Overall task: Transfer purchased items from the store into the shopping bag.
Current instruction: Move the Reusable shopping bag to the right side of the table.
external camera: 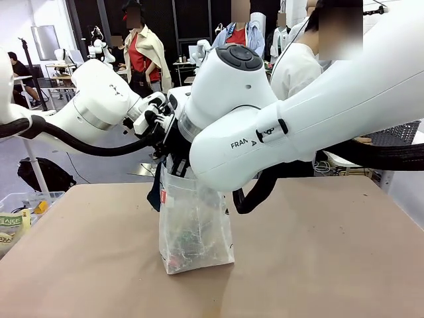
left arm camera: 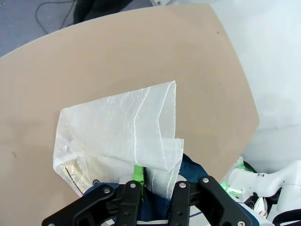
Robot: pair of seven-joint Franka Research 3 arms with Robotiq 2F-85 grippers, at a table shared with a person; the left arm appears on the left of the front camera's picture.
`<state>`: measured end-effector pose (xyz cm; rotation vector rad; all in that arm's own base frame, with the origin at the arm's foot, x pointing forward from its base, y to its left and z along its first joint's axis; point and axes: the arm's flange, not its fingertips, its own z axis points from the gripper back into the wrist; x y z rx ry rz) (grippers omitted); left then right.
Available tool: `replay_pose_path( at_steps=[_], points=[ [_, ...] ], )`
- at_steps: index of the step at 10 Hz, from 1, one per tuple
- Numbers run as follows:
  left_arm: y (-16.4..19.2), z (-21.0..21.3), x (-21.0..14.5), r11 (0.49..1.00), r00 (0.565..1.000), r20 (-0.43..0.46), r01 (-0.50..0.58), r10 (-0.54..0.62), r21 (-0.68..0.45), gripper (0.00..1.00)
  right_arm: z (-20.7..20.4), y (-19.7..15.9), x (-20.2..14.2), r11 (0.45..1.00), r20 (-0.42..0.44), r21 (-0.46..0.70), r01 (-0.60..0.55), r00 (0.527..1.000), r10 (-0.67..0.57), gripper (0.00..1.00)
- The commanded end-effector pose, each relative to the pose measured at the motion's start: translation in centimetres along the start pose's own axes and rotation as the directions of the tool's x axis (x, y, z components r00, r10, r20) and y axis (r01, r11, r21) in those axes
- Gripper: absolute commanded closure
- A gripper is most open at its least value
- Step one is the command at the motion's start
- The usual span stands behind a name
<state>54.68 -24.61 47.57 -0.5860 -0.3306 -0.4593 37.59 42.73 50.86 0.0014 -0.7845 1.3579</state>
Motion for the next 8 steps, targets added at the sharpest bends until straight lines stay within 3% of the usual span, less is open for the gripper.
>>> replay_pose_path(
  at_steps=[1,3,5,6,8],
  points=[
    [-0.1,-0.5,0.1,1.0,1.0,-0.007,0.005,-0.005,0.016,1.0,1.2,0.2,-0.7,0.998,0.029,-0.044,0.043,0.999,-0.041,0.0],
    [0.1,-0.1,0.0,1.0,1.0,-0.003,0.009,-0.009,0.016,1.0,3.3,-1.4,-1.1,0.985,0.01,-0.142,0.095,0.995,-0.094,0.0],
    [0.1,-0.2,-0.1,1.0,1.0,0.009,0.02,-0.02,0.007,1.0,7.2,-5.4,-1.8,0.941,0.04,-0.26,0.218,0.976,-0.215,0.0],
    [-0.1,-0.3,-0.2,1.0,1.0,0.004,0.031,-0.031,0.004,1.0,9.6,-7.7,-2.7,0.9,0.061,-0.331,0.283,0.958,-0.279,0.0],
    [-0.3,-0.4,-0.2,0.999,0.999,-0.007,0.047,-0.047,0.0,1.0,13.6,-13.4,-5.6,0.755,0.059,-0.494,0.431,0.883,-0.465,0.0]
  ],
)
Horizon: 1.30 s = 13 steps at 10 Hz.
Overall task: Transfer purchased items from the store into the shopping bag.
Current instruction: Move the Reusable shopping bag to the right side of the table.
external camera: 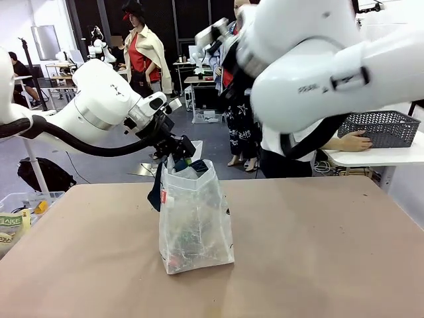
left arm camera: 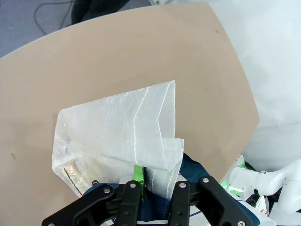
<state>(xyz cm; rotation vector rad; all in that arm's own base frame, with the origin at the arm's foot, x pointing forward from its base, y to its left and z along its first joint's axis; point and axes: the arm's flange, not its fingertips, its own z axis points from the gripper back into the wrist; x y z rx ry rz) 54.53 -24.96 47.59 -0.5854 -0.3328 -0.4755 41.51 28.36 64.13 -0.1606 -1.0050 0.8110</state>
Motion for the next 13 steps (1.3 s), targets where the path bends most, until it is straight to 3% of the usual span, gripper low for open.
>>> replay_pose_path(
  at_steps=[1,2,4,6,7,9,10,11,13],
  points=[
    [-0.2,-0.1,-0.3,0.999,0.999,-0.002,0.049,-0.049,0.011,1.0,-1.1,-5.4,-0.5,0.955,-0.149,-0.213,0.208,0.959,-0.242,0.0],
    [-0.3,-0.2,-0.3,0.997,0.997,0.0,0.074,-0.074,0.016,1.0,-1.3,-10.1,-1.9,0.901,-0.201,-0.298,0.314,0.902,-0.381,0.0],
    [-0.9,0.3,-0.7,0.988,0.986,0.06,0.156,-0.157,0.015,1.0,-2.9,-17.6,-7.4,0.777,-0.332,-0.442,0.448,0.723,-0.606,0.0],
    [-1.0,0.8,-0.9,0.984,0.982,0.061,0.176,-0.177,0.019,1.0,-5.1,-21.5,-14.3,0.675,-0.419,-0.564,0.476,0.54,-0.73,0.0],
    [-1.1,0.7,-0.9,0.982,0.981,0.055,0.187,-0.188,0.019,1.0,-5.8,-23.2,-17.0,0.61,-0.416,-0.594,0.524,0.448,-0.791,0.0],
    [-1.4,0.7,-1.0,0.976,0.975,0.049,0.215,-0.216,0.024,1.0,-6.7,-25.3,-21.6,0.555,-0.48,-0.504,0.662,0.32,-0.817,0.0],
    [-1.5,0.9,-1.2,0.976,0.975,0.042,0.218,-0.219,0.027,1.0,-7.2,-25.3,-23.2,0.541,-0.501,-0.438,0.718,0.305,-0.81,0.0],
    [-1.6,0.7,-1.1,0.974,0.974,0.031,0.225,-0.226,0.024,1.0,-7.4,-25.3,-23.9,0.555,-0.528,-0.352,0.753,0.33,-0.782,0.0],
    [-2.0,0.4,-1.2,0.965,0.966,0.01,0.258,-0.258,0.043,1.0,-8.3,-24.5,-24.1,0.593,-0.538,-0.304,0.745,0.38,-0.753,0.0]
  ],
)
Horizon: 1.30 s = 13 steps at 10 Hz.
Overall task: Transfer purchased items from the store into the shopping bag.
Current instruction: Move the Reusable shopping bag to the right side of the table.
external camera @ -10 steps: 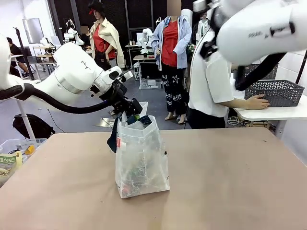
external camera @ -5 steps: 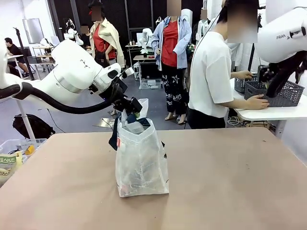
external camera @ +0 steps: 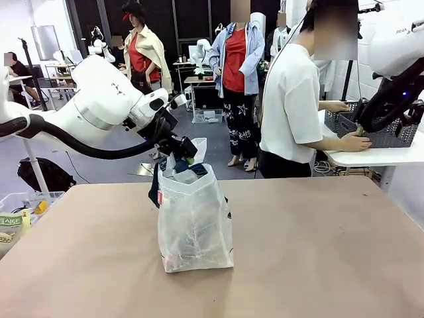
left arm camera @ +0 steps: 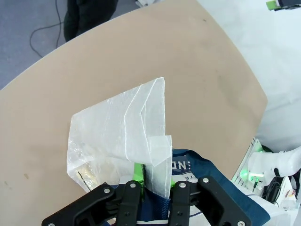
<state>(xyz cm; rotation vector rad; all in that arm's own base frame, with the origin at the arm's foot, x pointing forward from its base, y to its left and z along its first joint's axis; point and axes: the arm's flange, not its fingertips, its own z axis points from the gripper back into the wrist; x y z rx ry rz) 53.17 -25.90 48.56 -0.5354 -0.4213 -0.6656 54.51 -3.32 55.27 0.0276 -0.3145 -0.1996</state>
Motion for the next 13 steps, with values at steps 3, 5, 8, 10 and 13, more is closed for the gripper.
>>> replay_pose_path(
  at_steps=[3,5,8,10,13],
  points=[
    [-3.1,1.0,-1.1,0.953,0.974,-0.032,0.224,-0.222,0.206,1.0,0.0,-0.4,0.0,0.999,0.001,-0.037,0.032,0.999,-0.032,0.0],
    [-4.2,4.4,-0.1,0.932,0.96,0.014,0.269,-0.28,0.245,1.0,0.0,-0.4,0.0,0.999,0.001,-0.037,0.032,0.999,-0.032,0.0],
    [-2.7,8.3,1.4,0.941,0.971,0.046,0.217,-0.236,0.261,1.0,0.0,-0.4,0.0,0.999,0.001,-0.037,0.032,0.999,-0.032,0.0],
    [-1.0,11.3,1.5,0.929,0.986,0.041,0.137,-0.161,0.343,1.0,0.0,-0.4,0.0,0.999,0.001,-0.037,0.032,0.999,-0.032,0.0],
    [2.6,17.6,1.4,0.884,0.997,0.08,-0.029,-0.01,0.467,1.0,0.0,-0.4,0.0,0.999,0.001,-0.037,0.032,0.999,-0.032,0.0]
  ],
)
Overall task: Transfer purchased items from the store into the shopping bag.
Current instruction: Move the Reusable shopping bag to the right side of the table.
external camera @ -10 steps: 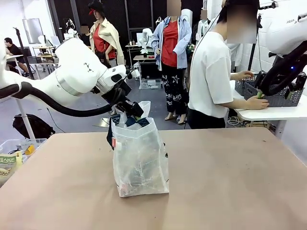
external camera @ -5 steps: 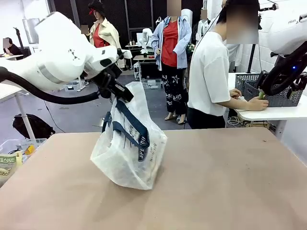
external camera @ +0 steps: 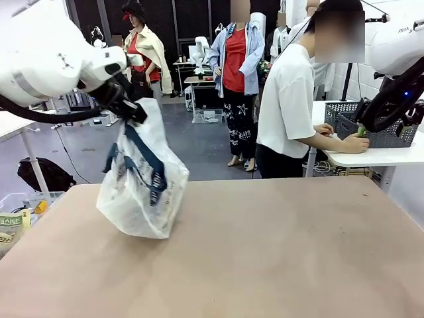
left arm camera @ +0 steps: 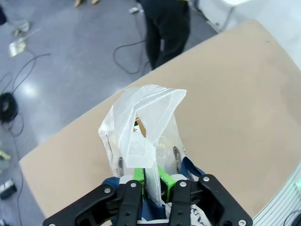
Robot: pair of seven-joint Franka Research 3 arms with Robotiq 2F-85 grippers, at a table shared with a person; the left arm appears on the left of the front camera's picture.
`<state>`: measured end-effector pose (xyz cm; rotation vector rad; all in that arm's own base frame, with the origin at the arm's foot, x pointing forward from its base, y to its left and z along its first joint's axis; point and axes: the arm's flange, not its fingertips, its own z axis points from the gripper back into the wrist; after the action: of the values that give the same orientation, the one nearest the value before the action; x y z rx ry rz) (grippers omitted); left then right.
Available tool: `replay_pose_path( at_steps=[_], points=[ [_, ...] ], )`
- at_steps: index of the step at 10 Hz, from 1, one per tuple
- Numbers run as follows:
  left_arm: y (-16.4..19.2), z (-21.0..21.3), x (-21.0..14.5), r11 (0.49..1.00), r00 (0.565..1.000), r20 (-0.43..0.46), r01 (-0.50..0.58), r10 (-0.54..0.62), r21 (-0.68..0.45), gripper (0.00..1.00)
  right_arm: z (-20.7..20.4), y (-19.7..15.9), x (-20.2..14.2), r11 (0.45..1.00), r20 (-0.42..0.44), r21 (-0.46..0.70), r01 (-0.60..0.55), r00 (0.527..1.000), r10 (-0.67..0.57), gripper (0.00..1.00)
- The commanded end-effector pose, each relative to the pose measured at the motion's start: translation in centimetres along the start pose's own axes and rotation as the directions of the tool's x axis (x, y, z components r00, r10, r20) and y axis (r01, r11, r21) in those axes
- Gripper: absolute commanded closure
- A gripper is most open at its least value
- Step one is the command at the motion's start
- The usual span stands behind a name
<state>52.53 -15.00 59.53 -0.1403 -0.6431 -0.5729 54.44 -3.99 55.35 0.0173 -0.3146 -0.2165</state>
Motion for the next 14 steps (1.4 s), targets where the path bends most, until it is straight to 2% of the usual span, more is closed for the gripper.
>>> replay_pose_path(
  at_steps=[1,2,3,4,5,6,9,10,13,14],
  points=[
    [2.8,3.5,1.3,0.993,0.995,-0.065,-0.07,0.076,0.096,1.0,-0.1,0.3,-0.1,1.0,0.0,-0.025,0.017,1.0,-0.017,0.0],
    [4.5,4.5,0.9,0.988,0.991,-0.109,-0.059,0.075,0.142,1.0,-0.1,0.3,-0.1,1.0,0.0,-0.025,0.017,1.0,-0.017,0.0],
    [6.5,5.1,0.3,0.986,0.975,-0.218,-0.007,0.043,0.164,1.0,-0.1,0.3,-0.1,1.0,0.0,-0.025,0.017,1.0,-0.017,0.0],
    [9.1,5.7,0.2,0.982,0.967,-0.226,-0.084,0.122,0.17,1.0,-0.1,0.3,-0.1,1.0,0.0,-0.025,0.017,1.0,-0.017,0.0],
    [11.4,6.2,-0.3,0.98,0.957,-0.249,-0.111,0.151,0.166,1.0,-0.1,0.3,-0.1,1.0,0.0,-0.025,0.017,1.0,-0.017,0.0],
    [13.3,5.9,-0.8,0.987,0.953,-0.267,-0.113,0.141,0.115,1.0,-0.1,0.3,-0.1,1.0,0.0,-0.025,0.017,1.0,-0.017,0.0],
    [16.7,1.8,-2.2,0.975,0.9,-0.383,-0.156,0.205,0.155,1.0,-0.1,0.3,-0.1,1.0,0.0,-0.025,0.017,1.0,-0.017,0.0],
    [17.6,1.4,-2.2,0.976,0.901,-0.383,-0.163,0.206,0.142,0.92,-0.1,0.3,-0.1,1.0,0.0,-0.025,0.017,1.0,-0.017,0.0],
    [17.9,1.7,-2.0,0.968,0.905,-0.354,-0.186,0.235,0.169,0.33,-0.1,0.3,-0.1,1.0,0.0,-0.025,0.017,1.0,-0.017,0.0],
    [17.6,2.2,-1.6,0.961,0.925,-0.277,-0.219,0.259,0.167,0.13,-0.1,0.3,-0.1,1.0,0.0,-0.025,0.017,1.0,-0.017,0.0]
  ],
)
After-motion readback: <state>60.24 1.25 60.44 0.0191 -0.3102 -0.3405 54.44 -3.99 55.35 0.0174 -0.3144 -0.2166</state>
